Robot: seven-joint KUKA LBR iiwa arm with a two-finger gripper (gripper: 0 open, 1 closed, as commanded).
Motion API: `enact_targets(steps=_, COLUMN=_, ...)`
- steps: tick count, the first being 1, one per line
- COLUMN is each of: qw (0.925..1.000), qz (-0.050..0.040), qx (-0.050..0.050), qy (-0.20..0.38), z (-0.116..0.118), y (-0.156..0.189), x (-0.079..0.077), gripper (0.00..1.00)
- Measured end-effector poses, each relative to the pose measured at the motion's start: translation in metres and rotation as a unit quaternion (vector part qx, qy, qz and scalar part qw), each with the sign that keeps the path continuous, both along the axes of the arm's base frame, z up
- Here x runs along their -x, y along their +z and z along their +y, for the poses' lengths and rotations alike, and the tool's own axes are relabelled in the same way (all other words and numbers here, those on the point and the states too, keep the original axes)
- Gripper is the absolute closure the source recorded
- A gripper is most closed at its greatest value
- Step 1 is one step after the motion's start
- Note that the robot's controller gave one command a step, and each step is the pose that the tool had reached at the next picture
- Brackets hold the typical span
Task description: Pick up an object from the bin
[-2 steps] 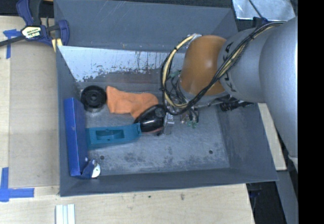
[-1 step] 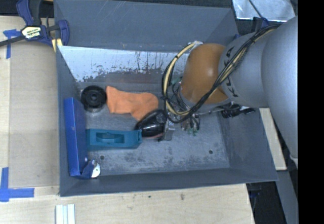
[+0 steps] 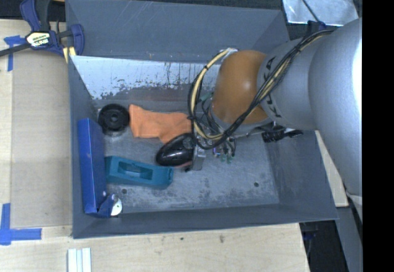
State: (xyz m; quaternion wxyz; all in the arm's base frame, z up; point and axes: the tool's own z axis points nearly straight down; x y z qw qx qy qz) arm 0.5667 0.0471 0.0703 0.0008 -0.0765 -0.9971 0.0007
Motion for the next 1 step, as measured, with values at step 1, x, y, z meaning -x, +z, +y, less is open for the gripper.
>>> enact_targets(steps=1, qw=1.0, qz=-0.0039, qx=-0.001, qy=-0.004, z=-0.0017, y=0.0024, x=0.0125, gripper=1.0)
